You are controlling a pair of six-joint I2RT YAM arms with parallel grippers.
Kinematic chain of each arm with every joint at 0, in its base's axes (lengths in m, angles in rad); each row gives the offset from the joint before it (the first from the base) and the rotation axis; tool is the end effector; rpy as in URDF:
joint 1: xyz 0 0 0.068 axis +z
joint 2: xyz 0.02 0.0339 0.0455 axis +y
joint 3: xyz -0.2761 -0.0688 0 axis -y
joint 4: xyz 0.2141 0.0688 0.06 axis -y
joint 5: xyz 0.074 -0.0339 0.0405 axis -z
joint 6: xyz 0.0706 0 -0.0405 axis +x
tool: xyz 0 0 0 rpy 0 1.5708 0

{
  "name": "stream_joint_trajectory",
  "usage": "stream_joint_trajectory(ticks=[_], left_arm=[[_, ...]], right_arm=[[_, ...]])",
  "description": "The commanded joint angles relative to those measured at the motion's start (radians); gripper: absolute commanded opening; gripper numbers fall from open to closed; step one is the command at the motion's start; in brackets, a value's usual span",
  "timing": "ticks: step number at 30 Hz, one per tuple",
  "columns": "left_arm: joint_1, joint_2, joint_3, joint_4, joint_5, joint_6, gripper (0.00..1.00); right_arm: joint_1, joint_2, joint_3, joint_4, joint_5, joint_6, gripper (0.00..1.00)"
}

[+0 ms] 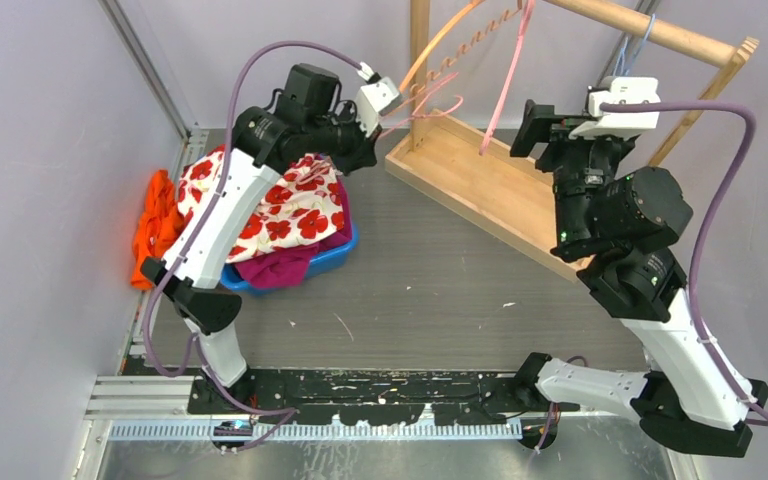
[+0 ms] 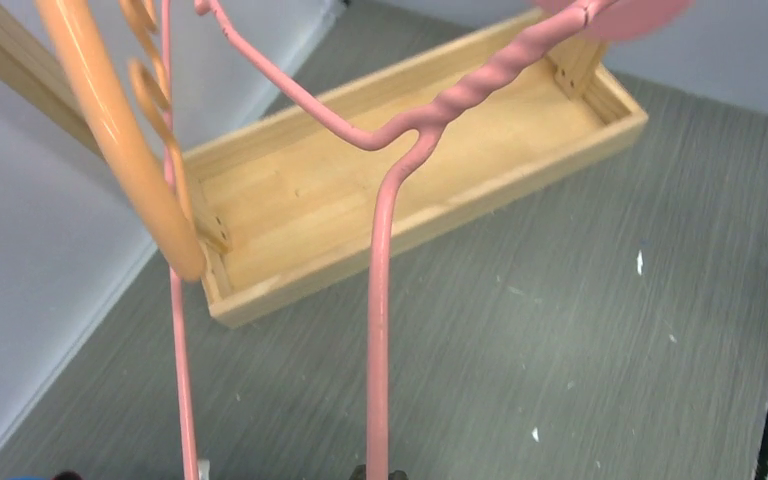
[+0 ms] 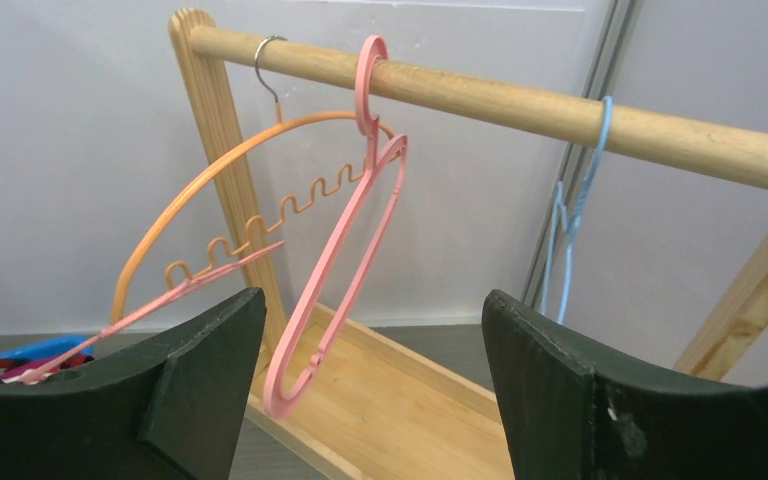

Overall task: Remove the skirt from the hanger
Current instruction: Place the hanger at the clothesline.

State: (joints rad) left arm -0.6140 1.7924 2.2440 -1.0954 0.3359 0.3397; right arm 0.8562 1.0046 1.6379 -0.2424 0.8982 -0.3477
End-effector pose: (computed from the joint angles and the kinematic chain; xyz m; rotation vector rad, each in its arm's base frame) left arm 0.2805 -0.2262 0.4458 1.1831 1.8812 -0.5232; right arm 0.1191 0.0530 0.5665 0.0293 1.3315 -0.0981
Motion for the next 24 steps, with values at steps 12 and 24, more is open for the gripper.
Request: stream_joint_trajectory(ticks=[12, 24], left_arm=[[-0.023, 0.094, 0.14, 0.338, 0.275, -0.334, 0.0], [-0.023, 0.211, 0.277, 0.547, 0.297, -0.485, 0.0]], right_arm=[[0.006, 0.044, -0.05, 0.117, 0.0, -0.059, 0.84], [0.006, 0.014, -0.083, 0.11, -0.016, -0.005, 0.83]])
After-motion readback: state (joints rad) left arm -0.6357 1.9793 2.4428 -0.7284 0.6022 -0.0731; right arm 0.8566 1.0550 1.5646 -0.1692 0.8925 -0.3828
